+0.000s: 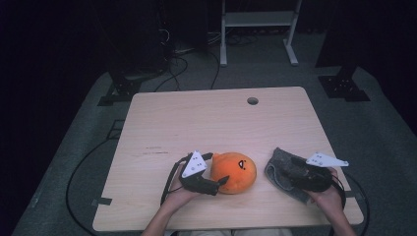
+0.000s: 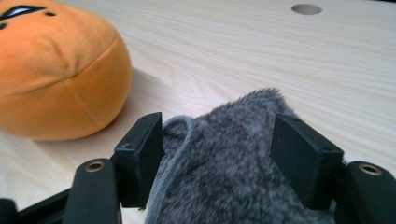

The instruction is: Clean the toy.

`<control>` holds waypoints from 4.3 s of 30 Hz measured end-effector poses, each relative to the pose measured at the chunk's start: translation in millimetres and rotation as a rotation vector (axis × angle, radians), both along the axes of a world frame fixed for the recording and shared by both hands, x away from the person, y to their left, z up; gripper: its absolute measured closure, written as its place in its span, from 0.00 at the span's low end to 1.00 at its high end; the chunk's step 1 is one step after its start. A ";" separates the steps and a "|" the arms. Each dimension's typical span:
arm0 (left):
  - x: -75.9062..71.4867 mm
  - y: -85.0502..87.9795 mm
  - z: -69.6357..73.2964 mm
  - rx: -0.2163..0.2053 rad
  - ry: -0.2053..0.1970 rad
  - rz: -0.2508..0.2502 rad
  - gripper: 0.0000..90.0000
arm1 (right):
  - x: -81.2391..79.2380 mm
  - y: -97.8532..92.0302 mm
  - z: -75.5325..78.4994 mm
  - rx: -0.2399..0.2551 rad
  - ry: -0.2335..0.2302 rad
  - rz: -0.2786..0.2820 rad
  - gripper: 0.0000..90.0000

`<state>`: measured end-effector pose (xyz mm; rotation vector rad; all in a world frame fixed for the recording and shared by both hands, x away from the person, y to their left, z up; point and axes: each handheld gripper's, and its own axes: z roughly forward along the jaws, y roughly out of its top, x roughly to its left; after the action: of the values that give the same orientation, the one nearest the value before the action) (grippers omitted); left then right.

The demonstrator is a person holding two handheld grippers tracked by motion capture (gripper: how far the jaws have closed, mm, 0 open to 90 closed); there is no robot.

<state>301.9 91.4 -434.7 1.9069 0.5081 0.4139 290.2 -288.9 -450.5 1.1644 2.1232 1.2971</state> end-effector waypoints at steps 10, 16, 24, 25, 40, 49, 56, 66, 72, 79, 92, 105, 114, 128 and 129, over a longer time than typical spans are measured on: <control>2.0 -1.3 -2.1 -0.010 0.015 0.003 0.08 | 26.2 2.7 -5.3 -0.066 0.046 -0.073 0.43; 2.9 -1.7 -4.8 -0.009 0.031 -0.002 0.08 | 44.4 10.3 -14.2 -0.091 0.104 -0.081 0.48; 2.1 -3.6 -5.0 0.001 0.036 -0.010 0.08 | 47.1 21.9 -26.2 -0.207 0.164 -0.107 0.57; 2.1 -4.1 -5.6 0.007 0.041 -0.017 0.09 | 46.5 22.5 -26.4 -0.212 0.160 -0.116 0.60; -1.3 -13.1 -8.9 0.046 0.048 -0.036 0.25 | 30.1 15.4 3.1 -0.073 0.168 -0.065 0.85; 1.4 -15.7 -10.7 0.016 0.076 0.004 0.24 | -17.5 60.2 49.8 0.059 -0.025 0.287 0.85; 3.0 -13.4 -10.5 0.029 0.096 -0.044 0.20 | -15.3 100.4 31.6 -0.055 -0.080 0.276 0.72; 3.2 -9.1 -11.9 0.041 0.065 -0.078 0.25 | -14.8 100.8 24.0 -0.102 -0.103 0.218 0.81; 4.3 -10.4 -11.9 0.041 0.071 -0.062 0.28 | -11.3 86.7 20.7 -0.164 -0.079 0.143 0.83; 7.8 -12.0 -13.4 0.027 0.089 -0.036 0.27 | -26.9 97.5 33.0 -0.094 -0.128 0.256 0.83; 8.6 -11.2 -15.9 0.014 0.100 -0.057 0.22 | -5.9 73.9 18.1 -0.094 -0.029 0.137 0.83; 0.1 -19.4 -11.5 0.071 0.062 -0.091 0.24 | -2.1 78.4 24.1 -0.002 -0.009 0.153 0.84; 3.9 -11.9 -2.9 -0.030 0.082 -0.089 0.11 | -7.5 87.6 24.8 0.006 -0.027 0.220 0.84; -2.2 -21.6 -12.0 0.050 0.050 -0.048 0.18 | -6.5 68.5 27.8 0.019 -0.007 0.148 0.84; -3.2 -21.7 -11.8 0.051 0.045 -0.056 0.18 | -6.5 68.5 27.8 0.019 -0.007 0.148 0.84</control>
<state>298.7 69.6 -446.5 1.9785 0.4763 0.3509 283.7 -220.4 -422.7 1.0248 2.2330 1.3853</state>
